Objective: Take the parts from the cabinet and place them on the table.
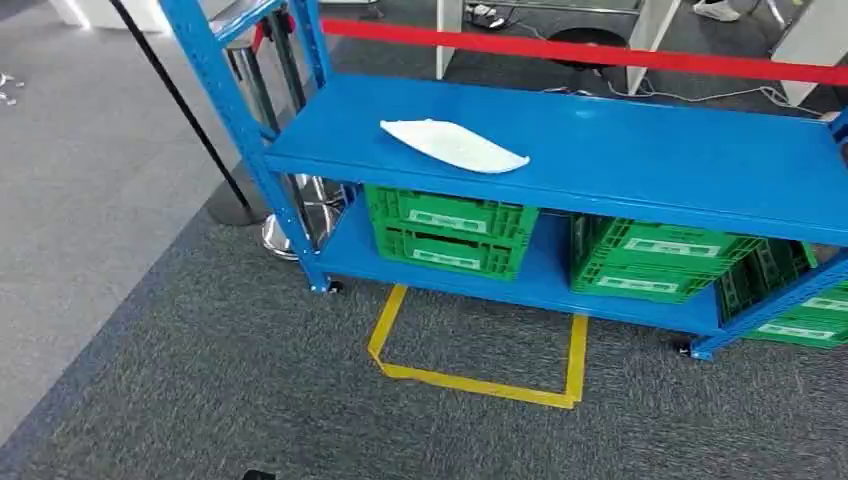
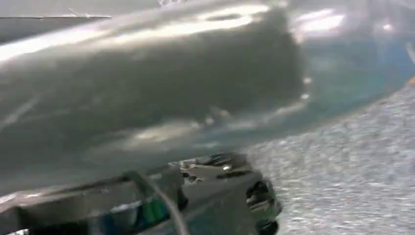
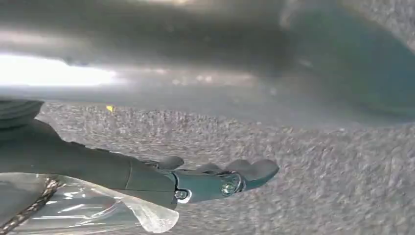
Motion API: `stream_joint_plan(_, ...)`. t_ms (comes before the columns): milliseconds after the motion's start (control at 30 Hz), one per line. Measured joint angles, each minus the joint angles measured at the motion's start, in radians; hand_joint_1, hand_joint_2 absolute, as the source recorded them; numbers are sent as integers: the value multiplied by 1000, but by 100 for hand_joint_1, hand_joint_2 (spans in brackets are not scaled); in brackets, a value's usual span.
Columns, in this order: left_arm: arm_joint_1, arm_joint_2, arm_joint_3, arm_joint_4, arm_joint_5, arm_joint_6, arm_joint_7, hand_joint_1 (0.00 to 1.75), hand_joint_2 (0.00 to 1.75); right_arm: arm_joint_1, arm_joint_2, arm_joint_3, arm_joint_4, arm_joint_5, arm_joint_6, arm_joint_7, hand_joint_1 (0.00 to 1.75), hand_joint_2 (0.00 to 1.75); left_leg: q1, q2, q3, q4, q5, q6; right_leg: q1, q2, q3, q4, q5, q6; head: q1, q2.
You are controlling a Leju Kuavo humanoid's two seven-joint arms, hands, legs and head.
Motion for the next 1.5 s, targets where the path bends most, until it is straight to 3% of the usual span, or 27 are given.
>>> stream_joint_plan(67,3,2,0,0,0,0,0,0,0,-7,-1,-2,-1,0,0,0,0,0,14,-21,-84,164,-72,-12,-4,23,4,0,-4,-5,0,0)
stream_joint_plan(100,3,2,0,0,0,0,0,0,0,-7,-1,-2,-1,0,0,0,0,0,19,-23,-126,236,-91,-17,-6,36,6,0,-6,-5,1,0)
stream_joint_plan(133,5,3,1,0,0,0,0,0,0,-6,-1,-3,-1,0,0,0,0,0,23,-23,-147,262,-84,-21,-7,48,10,0,-9,-3,1,0)
stream_joint_plan(167,6,2,2,0,0,0,1,0,0,-4,-1,-3,-1,1,0,0,0,0,27,-23,-147,244,-50,-24,-10,56,17,0,-12,-1,1,0)
stream_joint_plan(200,6,3,3,0,0,0,2,0,0,-1,0,-4,-1,1,0,1,0,0,30,-24,-128,182,7,-27,-12,65,25,0,-17,2,0,0)
stream_joint_plan(267,4,3,6,0,-2,0,4,0,0,1,0,-5,-1,4,3,0,0,0,33,-30,-69,10,115,-26,-17,77,40,0,-27,13,0,0)
stream_joint_plan(333,-1,2,7,0,-5,-1,5,0,0,-2,0,-5,-1,10,5,0,0,0,29,-40,-49,-40,88,-12,-12,84,39,4,-37,30,-4,0)
stream_joint_plan(433,0,1,8,-2,-10,-1,7,0,0,-1,0,-5,-1,14,6,0,0,0,28,-40,-50,-40,87,8,-15,82,33,-10,-39,50,1,0)
stream_joint_plan(467,0,1,9,-2,-11,-1,7,0,0,-1,0,-5,-1,14,6,0,0,0,32,-39,-45,-48,91,16,-17,67,34,0,-44,54,2,0)
stream_joint_plan(500,-1,1,9,-3,-12,-1,7,0,0,-3,0,-6,-2,14,6,0,0,0,32,-38,-44,-48,88,22,-15,44,18,34,-64,56,6,0)
stream_joint_plan(600,0,1,9,-3,-12,-1,7,0,0,-5,0,-6,-2,15,9,0,0,0,28,-27,-41,-48,81,33,-15,29,-110,257,-162,61,5,0)
stream_joint_plan(633,1,1,9,-3,-12,-1,7,0,0,-3,0,-6,-2,15,9,0,0,0,27,-26,-38,-48,78,34,-15,28,-141,303,-166,62,6,0)
stream_joint_plan(667,2,1,10,-3,-12,-1,7,0,0,-1,0,-6,-2,15,9,0,0,0,26,-26,-32,-48,74,33,-15,28,-146,295,-140,62,5,0)
stream_joint_plan(700,2,1,10,-3,-12,-1,7,0,0,-1,0,-7,-2,15,9,0,0,0,27,-26,-25,-48,68,32,-15,28,-128,244,-95,60,6,0)
stream_joint_plan(767,2,0,10,-3,-12,-2,7,0,0,-2,-1,-7,-2,15,9,0,0,0,27,-26,-4,-48,54,26,-15,20,-52,72,8,52,6,0)
stream_joint_plan(833,0,1,10,-3,-12,-2,7,0,0,-6,-1,-6,-2,15,10,0,0,0,19,-25,0,-42,40,12,-9,12,-15,18,-1,44,6,0)
stream_joint_plan(933,-1,0,11,-3,-12,-3,7,0,0,-3,-1,-6,-2,15,11,0,0,0,21,-20,10,-56,39,0,-6,16,-17,19,-7,30,4,0)
stream_joint_plan(1000,-2,0,11,-5,-12,-5,5,0,0,-3,0,-7,-2,15,19,-2,0,0,22,-24,9,-31,21,-13,-14,17,1,6,-8,17,-1,0)
stream_joint_plan(1100,-1,2,15,-5,-12,-6,5,0,0,-6,-1,-8,-3,15,21,-3,0,0,25,-25,-111,189,-65,-22,-13,19,17,6,-21,4,-4,0)
stream_joint_plan(1133,0,2,15,-5,-12,-6,5,0,0,-6,-1,-8,-3,15,22,-3,0,0,25,-25,-153,254,-75,-23,-13,21,24,6,-26,4,-4,0)
stream_joint_plan(1167,1,2,15,-5,-12,-6,5,0,0,-5,-1,-8,-3,15,22,-3,0,0,25,-25,-173,267,-58,-22,-12,24,32,6,-32,4,-4,0)
stream_joint_plan(1200,3,2,16,-5,-12,-7,5,0,0,-3,-1,-8,-3,15,23,-3,0,0,25,-26,-172,239,-16,-19,-12,27,41,6,-39,4,-4,0)
stream_joint_plan(1267,3,2,16,-5,-13,-7,5,0,0,-4,0,-8,-3,17,23,-3,0,0,23,-28,-121,79,103,-6,-10,33,64,5,-53,7,-5,0)
stream_joint_plan(1300,4,3,16,-6,-16,-7,5,0,0,-4,0,-8,-3,18,24,-3,0,0,19,-32,-97,2,140,5,-10,34,69,4,-61,11,-5,0)
stream_joint_plan(1367,0,2,18,-6,-19,-7,5,0,0,-6,0,-9,-3,19,24,-3,0,0,14,-33,-73,-31,107,14,-8,37,64,2,-72,24,-2,0)
stream_joint_plan(1433,2,3,20,-7,-19,-7,6,0,0,-6,0,-12,-3,20,25,-3,0,0,11,-33,-74,-28,102,17,-11,32,70,-11,-71,34,-2,0)
stream_joint_plan(1500,5,0,21,-7,-21,-7,6,0,0,-6,-1,-13,-5,24,26,-3,0,0,24,-33,-48,-62,110,24,-10,29,88,-16,-80,42,-1,0)
